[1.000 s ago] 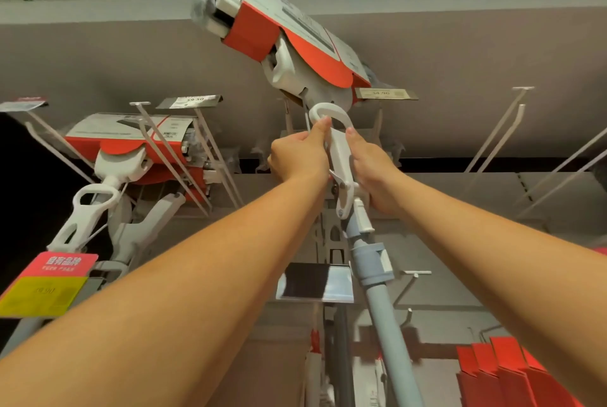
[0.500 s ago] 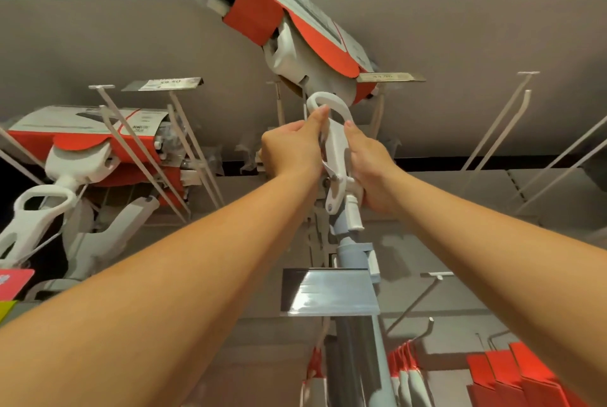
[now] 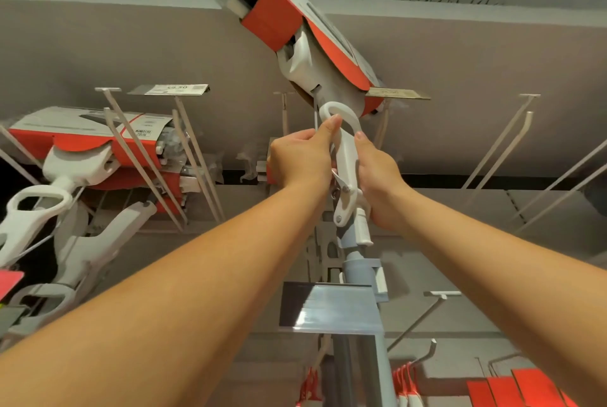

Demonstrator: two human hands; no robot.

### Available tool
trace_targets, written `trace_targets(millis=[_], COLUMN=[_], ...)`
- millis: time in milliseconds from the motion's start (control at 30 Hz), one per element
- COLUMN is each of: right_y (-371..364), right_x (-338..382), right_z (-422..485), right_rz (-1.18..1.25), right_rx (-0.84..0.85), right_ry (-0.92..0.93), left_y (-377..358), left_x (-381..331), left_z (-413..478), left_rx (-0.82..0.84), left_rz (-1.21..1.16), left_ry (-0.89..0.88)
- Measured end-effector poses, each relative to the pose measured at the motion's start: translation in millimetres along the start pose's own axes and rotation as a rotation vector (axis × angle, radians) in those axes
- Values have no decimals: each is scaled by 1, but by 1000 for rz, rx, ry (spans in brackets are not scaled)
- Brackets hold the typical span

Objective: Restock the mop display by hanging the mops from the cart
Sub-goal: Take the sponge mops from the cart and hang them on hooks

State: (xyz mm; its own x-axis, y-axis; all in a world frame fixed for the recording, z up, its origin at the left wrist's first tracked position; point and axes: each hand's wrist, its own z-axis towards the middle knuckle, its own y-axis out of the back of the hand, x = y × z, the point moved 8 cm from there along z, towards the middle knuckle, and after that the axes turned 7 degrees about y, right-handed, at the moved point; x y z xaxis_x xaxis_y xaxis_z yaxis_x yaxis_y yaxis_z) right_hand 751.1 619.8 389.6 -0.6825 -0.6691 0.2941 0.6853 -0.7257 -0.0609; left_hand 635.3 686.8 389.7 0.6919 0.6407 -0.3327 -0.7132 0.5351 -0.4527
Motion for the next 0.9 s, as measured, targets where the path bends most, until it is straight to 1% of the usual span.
trace_targets(millis=[233,467,600,767,900], right_y=[2,0,-2,-15,-17], right_x=[5,9,3,8,11], right_z=[-8,-5,-5,-7,-2], right_rz=[-91,-59,-68,-108,-141], right_rx=[-4,4,-5,-3,0], right_ry=[53,84,77,97,126], left_y=[0,1,2,10,10], left_x=[15,1,0,7,6], left_z=[3,12,10,15,18], left_rx=[65,46,79,84,70], left_rz=[-76,4,10,-66,-95], left_ry=[84,10,-14,7,-14])
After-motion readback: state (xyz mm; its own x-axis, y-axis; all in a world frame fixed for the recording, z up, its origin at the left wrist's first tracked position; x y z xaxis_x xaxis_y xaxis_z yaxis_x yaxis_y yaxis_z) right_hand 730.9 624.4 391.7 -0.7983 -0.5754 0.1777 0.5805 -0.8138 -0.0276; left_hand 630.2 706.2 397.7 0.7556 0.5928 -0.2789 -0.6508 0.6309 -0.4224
